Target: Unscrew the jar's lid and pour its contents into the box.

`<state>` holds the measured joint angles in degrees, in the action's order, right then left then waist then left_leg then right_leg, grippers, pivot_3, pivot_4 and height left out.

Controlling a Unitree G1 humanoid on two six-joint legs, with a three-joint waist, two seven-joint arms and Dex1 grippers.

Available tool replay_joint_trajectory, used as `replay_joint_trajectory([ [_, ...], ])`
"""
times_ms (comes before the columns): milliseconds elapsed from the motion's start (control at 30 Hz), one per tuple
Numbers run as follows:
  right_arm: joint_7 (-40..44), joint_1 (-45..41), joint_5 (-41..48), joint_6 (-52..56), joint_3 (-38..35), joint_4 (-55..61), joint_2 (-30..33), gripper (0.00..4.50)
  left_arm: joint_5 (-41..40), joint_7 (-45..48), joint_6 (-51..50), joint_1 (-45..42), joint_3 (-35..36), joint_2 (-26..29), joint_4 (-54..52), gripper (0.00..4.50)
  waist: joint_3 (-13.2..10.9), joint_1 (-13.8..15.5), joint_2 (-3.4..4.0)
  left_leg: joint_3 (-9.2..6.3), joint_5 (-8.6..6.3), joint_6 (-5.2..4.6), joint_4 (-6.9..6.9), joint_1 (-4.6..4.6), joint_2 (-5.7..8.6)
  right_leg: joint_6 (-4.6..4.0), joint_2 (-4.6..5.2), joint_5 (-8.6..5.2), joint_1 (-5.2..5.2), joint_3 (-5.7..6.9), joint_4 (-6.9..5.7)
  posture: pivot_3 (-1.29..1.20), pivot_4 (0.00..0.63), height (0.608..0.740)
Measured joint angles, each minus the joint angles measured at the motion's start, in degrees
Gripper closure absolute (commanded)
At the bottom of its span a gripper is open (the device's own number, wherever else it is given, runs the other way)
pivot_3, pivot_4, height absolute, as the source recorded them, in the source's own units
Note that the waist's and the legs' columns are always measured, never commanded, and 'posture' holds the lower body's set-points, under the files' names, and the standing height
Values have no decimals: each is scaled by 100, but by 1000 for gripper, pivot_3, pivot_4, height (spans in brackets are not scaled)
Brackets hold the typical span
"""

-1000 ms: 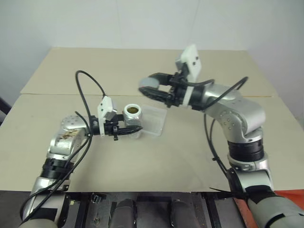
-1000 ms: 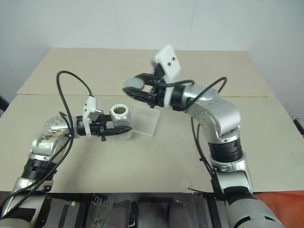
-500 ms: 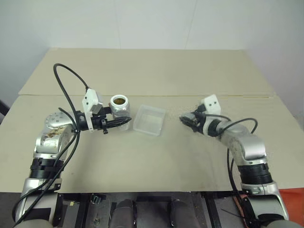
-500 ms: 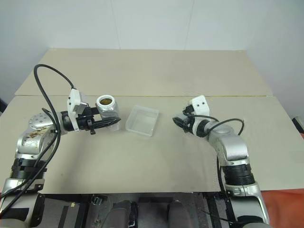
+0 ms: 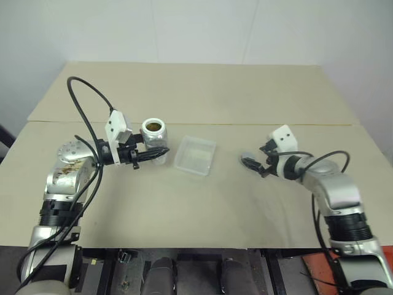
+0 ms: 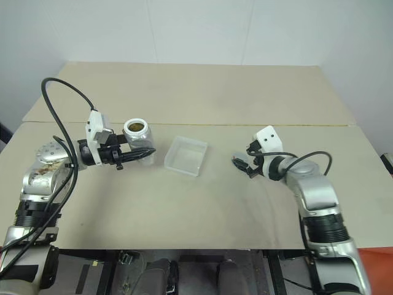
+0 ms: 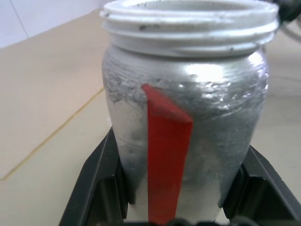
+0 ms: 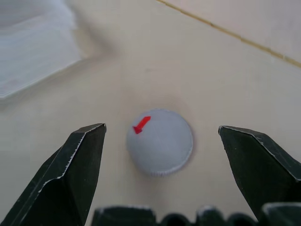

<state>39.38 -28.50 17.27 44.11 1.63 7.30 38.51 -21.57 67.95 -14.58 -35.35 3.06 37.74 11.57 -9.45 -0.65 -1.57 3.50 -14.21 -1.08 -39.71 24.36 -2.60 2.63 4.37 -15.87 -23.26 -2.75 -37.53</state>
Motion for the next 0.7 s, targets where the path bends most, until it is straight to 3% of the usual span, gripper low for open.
replay_joint_trajectory([
  [133, 775, -52, 427, 6, -37, 413, 495, 36, 560, -86, 624, -497, -225, 74, 427, 2454, 0, 2, 0, 4, 0, 0, -2, -2, 2, 0, 0, 0, 6, 0, 4, 0, 150, 740],
  [333, 1841, -551, 1163, 6, -256, 712, 1035, 36, 2239, -921, 2705, -1532, -1006, 40, 1724, 2454, -1, 44, -1, 12, -2, -3, -3, 2, 5, 0, 0, 0, 6, 3, 13, 0, 150, 740],
  [433, 2161, -735, 1339, 6, -227, 756, 1110, 36, 3803, -2348, 3944, -2299, -1719, 25, 2480, 2454, -1, 115, -2, 14, -4, -6, -2, 5, 7, 5, 0, 3, 9, 4, 30, 0, 150, 740],
  [533, 2316, -805, 1332, 3, -96, 761, 1136, 36, 5619, -4453, 4901, -3140, -2550, 16, 3093, 2454, -1, 154, -2, 15, -7, -12, -6, 28, 10, 12, 4, 7, 0, 8, 38, 0, 150, 740],
  [700, 2332, -907, 1327, 1, 5, 757, 1127, 36, 7933, -7257, 5447, -4018, -3887, -22, 3725, 2454, -1, 205, -2, 23, -12, -20, -5, 51, 10, 18, 8, 10, -14, 13, 38, 0, 150, 740],
])
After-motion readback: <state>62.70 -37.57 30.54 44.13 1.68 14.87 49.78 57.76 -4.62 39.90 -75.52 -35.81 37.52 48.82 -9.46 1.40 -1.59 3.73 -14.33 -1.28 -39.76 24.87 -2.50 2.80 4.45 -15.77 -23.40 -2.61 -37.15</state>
